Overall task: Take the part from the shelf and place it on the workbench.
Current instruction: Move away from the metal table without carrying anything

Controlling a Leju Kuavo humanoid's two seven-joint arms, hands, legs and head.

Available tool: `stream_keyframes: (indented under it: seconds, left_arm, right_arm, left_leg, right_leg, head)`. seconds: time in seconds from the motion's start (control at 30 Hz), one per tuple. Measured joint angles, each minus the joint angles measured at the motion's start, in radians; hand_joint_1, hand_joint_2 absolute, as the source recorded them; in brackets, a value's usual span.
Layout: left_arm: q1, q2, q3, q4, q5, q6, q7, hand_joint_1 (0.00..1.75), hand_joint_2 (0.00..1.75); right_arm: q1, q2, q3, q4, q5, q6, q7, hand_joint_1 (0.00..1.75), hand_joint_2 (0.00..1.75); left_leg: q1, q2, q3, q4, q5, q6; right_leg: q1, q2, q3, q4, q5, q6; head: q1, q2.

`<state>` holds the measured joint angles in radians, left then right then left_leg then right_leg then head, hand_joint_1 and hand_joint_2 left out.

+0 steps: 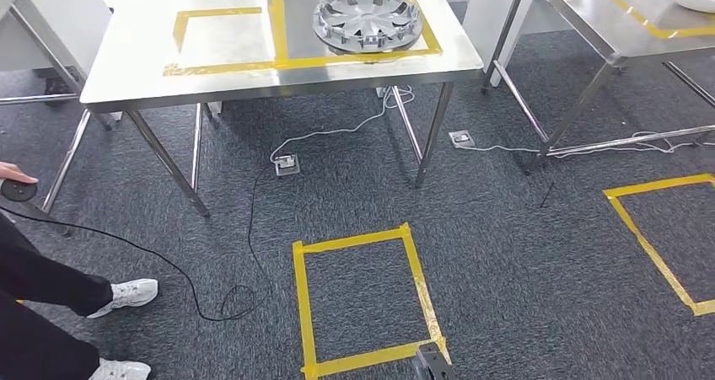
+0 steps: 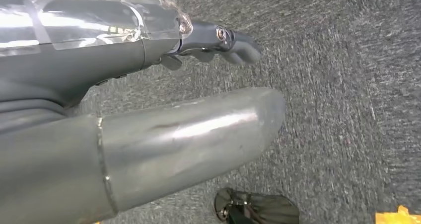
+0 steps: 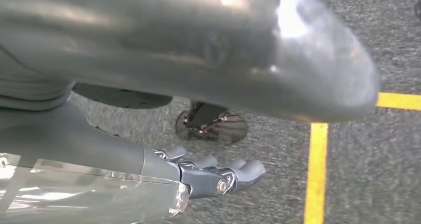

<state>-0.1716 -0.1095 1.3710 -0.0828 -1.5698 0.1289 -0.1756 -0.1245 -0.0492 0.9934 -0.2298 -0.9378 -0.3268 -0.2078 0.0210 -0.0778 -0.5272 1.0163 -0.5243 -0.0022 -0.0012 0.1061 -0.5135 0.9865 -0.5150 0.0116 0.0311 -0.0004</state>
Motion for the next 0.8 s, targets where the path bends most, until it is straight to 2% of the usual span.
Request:
stream_keyframes:
  seconds: [0.07, 0.13, 0.17, 0.2, 0.23, 0.27, 0.3, 0.37, 0.43, 0.5, 0.53, 0.57, 0.63, 0.67, 0.7, 0.73, 0.77, 0.8]
  left_arm:
    - [0.000, -0.001, 0.000, 0.000, 0.000, 0.000, 0.000, 0.00, 0.00]
    - [0.003, 0.000, 0.000, -0.001, 0.000, 0.000, 0.001, 0.00, 0.00]
    - [0.005, 0.000, 0.000, -0.001, 0.000, 0.000, 0.001, 0.00, 0.00]
    - [0.006, 0.001, 0.000, -0.001, 0.000, 0.000, 0.001, 0.00, 0.00]
    - [0.005, 0.001, 0.000, -0.001, 0.000, 0.000, 0.001, 0.00, 0.00]
    - [0.004, 0.000, 0.000, -0.001, 0.000, 0.000, 0.001, 0.00, 0.00]
    - [0.002, 0.000, 0.000, 0.000, 0.000, 0.000, 0.001, 0.00, 0.00]
    - [0.000, -0.003, 0.000, 0.000, 0.000, 0.000, 0.000, 0.00, 0.00]
    - [-0.001, -0.005, 0.000, -0.001, 0.000, 0.000, 0.000, 0.00, 0.00]
    - [-0.003, -0.005, 0.000, -0.001, 0.000, 0.000, 0.000, 0.00, 0.00]
    - [-0.004, -0.004, 0.000, -0.001, 0.000, 0.000, 0.000, 0.00, 0.00]
    - [-0.005, -0.004, 0.000, 0.000, 0.000, 0.000, -0.001, 0.00, 0.00]
    - [-0.004, -0.003, 0.000, 0.000, 0.000, 0.000, -0.002, 0.00, 0.00]
    - [-0.001, -0.003, 0.000, 0.000, 0.000, 0.000, -0.001, 0.00, 0.00]
    - [0.001, -0.002, 0.000, 0.000, 0.000, 0.000, 0.000, 0.00, 0.00]
    - [0.003, -0.001, 0.000, 0.000, 0.000, 0.000, 0.000, 0.00, 0.00]
    - [0.003, -0.001, 0.000, 0.000, 0.000, 0.000, -0.001, 0.00, 0.00]
    - [0.004, -0.001, 0.000, 0.000, 0.000, 0.000, -0.003, 0.00, 0.00]
  right_arm:
    - [0.000, 0.000, 0.000, 0.000, -0.002, -0.001, 0.000, 0.00, 0.00]
    - [-0.003, 0.000, 0.000, 0.000, -0.002, -0.002, 0.001, 0.00, 0.00]
    - [-0.003, 0.000, 0.000, 0.000, -0.002, -0.002, 0.001, 0.00, 0.00]
    - [-0.002, 0.001, 0.000, -0.001, -0.003, -0.002, 0.001, 0.00, 0.00]
    - [0.002, 0.001, 0.000, 0.000, -0.003, -0.002, 0.001, 0.00, 0.00]
    - [0.004, 0.001, 0.000, 0.000, -0.003, -0.002, 0.001, 0.00, 0.00]
    - [0.006, 0.000, 0.000, 0.000, -0.004, -0.002, 0.001, 0.00, 0.00]
    - [0.005, -0.001, 0.000, 0.000, -0.004, -0.002, 0.001, 0.00, 0.00]
    - [0.002, -0.003, 0.000, 0.000, -0.004, -0.002, 0.001, 0.00, 0.00]
    - [0.005, -0.003, 0.000, 0.001, -0.005, -0.002, 0.001, 0.00, 0.00]
    - [0.008, -0.003, 0.000, 0.001, -0.005, -0.002, 0.001, 0.00, 0.00]
    - [0.008, -0.002, 0.000, 0.001, -0.005, -0.003, 0.001, 0.00, 0.00]
    - [0.004, -0.001, 0.000, 0.000, -0.005, -0.002, 0.001, 0.00, 0.00]
    - [0.002, -0.001, 0.000, 0.000, -0.005, -0.002, 0.001, 0.00, 0.00]
    - [0.002, 0.000, 0.000, 0.000, -0.005, -0.002, 0.001, 0.00, 0.00]
    - [0.003, 0.000, 0.000, 0.000, -0.006, -0.002, 0.001, 0.00, 0.00]
    - [0.005, 0.000, 0.000, 0.000, -0.006, -0.002, 0.001, 0.00, 0.00]
    - [0.006, 0.000, 0.000, 0.000, -0.006, -0.002, 0.002, 0.00, 0.00]
  left_leg:
    - [0.002, 0.035, 0.000, -0.007, 0.002, 0.012]
    - [0.000, 0.074, -0.002, -0.009, 0.002, 0.021]
    - [-0.002, 0.093, -0.003, -0.009, 0.001, 0.023]
    - [-0.004, 0.110, -0.004, -0.009, 0.000, 0.024]
    - [-0.006, 0.126, -0.004, -0.009, 0.000, 0.024]
    - [-0.007, 0.139, -0.004, -0.009, -0.001, 0.024]
    - [-0.009, 0.151, -0.003, -0.009, -0.002, 0.024]
    - [-0.014, 0.172, -0.001, -0.009, -0.004, 0.021]
    - [-0.017, 0.193, -0.002, -0.009, -0.004, 0.013]
    - [-0.017, 0.210, 0.000, -0.011, -0.005, 0.003]
    - [-0.015, 0.191, 0.001, -0.008, -0.010, -0.002]
    - [-0.014, 0.159, -0.005, 0.010, -0.027, -0.007]
    - [-0.009, 0.084, -0.048, 0.110, -0.085, -0.015]
    - [-0.009, 0.071, -0.080, 0.177, -0.116, -0.017]
    - [-0.008, 0.069, -0.106, 0.231, -0.132, -0.019]
    - [-0.008, 0.069, -0.120, 0.254, -0.129, -0.020]
    - [-0.006, 0.069, -0.118, 0.240, -0.106, -0.022]
    - [-0.004, 0.062, -0.099, 0.193, -0.068, -0.023]
  right_leg:
    - [0.001, -0.033, -0.024, 0.041, -0.027, 0.011]
    - [-0.002, -0.083, -0.080, 0.156, -0.090, 0.024]
    - [-0.005, -0.094, -0.112, 0.221, -0.117, 0.028]
    - [-0.007, -0.099, -0.133, 0.266, -0.130, 0.031]
    - [-0.007, -0.102, -0.138, 0.278, -0.123, 0.031]
    - [-0.007, -0.106, -0.123, 0.249, -0.098, 0.029]
    - [-0.006, -0.114, -0.094, 0.191, -0.061, 0.023]
    - [0.004, -0.157, -0.030, 0.059, -0.007, 0.004]
    - [0.014, -0.181, -0.008, 0.003, 0.003, -0.011]
    - [0.015, -0.165, -0.008, -0.006, 0.008, -0.020]
    - [0.013, -0.155, -0.005, -0.014, 0.014, -0.024]
    - [0.009, -0.146, -0.002, -0.022, 0.020, -0.029]
    - [0.005, -0.124, -0.001, -0.030, 0.028, -0.034]
    - [0.004, -0.110, -0.002, -0.030, 0.030, -0.035]
    - [0.004, -0.096, -0.003, -0.029, 0.030, -0.036]
    - [0.004, -0.082, -0.003, -0.027, 0.029, -0.035]
    - [0.003, -0.067, -0.003, -0.023, 0.028, -0.033]
    - [0.001, -0.053, -0.003, -0.018, 0.024, -0.030]
  head:
    - [0.012, 0.000]
    - [0.027, 0.000]
    - [0.032, 0.000]
    - [0.033, 0.000]
    - [0.034, 0.000]
    - [0.037, 0.000]
    - [0.041, 0.000]
    - [0.048, 0.000]
    - [0.048, 0.000]
    - [0.046, 0.000]
    - [0.045, 0.000]
    - [0.043, 0.000]
    - [0.031, 0.000]
    - [0.024, 0.000]
    - [0.018, 0.000]
    - [0.013, 0.000]
    - [0.010, 0.000]
    - [0.008, 0.000]
